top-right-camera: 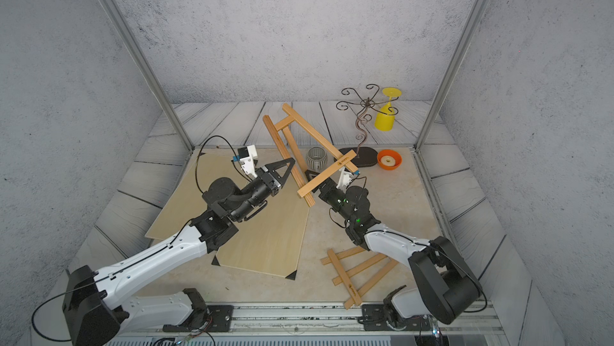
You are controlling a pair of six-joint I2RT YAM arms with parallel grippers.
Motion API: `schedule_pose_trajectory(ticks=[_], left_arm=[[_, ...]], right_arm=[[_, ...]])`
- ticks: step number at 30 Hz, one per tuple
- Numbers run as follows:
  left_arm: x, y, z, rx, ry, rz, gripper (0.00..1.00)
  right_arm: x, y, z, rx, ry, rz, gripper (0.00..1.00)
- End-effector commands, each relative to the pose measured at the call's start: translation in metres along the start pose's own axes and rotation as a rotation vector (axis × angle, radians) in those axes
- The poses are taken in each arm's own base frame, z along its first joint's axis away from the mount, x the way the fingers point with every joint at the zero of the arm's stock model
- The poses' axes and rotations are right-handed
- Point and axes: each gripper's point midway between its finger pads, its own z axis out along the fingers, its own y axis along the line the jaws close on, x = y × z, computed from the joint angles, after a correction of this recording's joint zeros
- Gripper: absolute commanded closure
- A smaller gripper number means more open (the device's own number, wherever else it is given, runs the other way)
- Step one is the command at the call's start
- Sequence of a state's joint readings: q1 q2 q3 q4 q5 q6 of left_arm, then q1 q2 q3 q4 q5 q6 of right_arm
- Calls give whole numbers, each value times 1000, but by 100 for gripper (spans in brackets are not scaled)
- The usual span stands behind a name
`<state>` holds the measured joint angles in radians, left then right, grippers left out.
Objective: Assemble the easel
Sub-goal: Unfold the easel.
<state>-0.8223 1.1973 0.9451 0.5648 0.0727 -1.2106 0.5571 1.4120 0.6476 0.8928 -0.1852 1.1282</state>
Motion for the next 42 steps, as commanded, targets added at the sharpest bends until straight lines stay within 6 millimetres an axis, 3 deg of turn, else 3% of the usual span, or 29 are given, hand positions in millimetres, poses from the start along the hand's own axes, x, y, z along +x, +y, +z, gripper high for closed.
schedule_pose_trajectory(ticks=[1,5,13,19,28,33,38,42], left_arm=[[-15,-68,-14,197,-32,2,100],[-17,-68,-15,194,-38,-12,100],[-24,-68,-19,194,-80,-28,100],[-27,-69,-21,206,-95,-53,100],[-17,-80,-21,237,-20,-78,100],[-17,-77,-22,220,-24,-85,100],[-18,-81,-23,233,-23,-72,100],[-25,-74,-26,203,-62,-6,100]], right_arm=[[5,-16,9,41,20,-4,2],[7,-25,13,58,17,-5,2],[10,-17,12,32,43,-50,2],[27,-28,14,49,111,-42,2],[15,-45,27,113,60,-50,1],[19,-48,29,137,101,-62,1],[16,-47,25,134,94,-71,1],[11,-40,3,180,99,-130,1]])
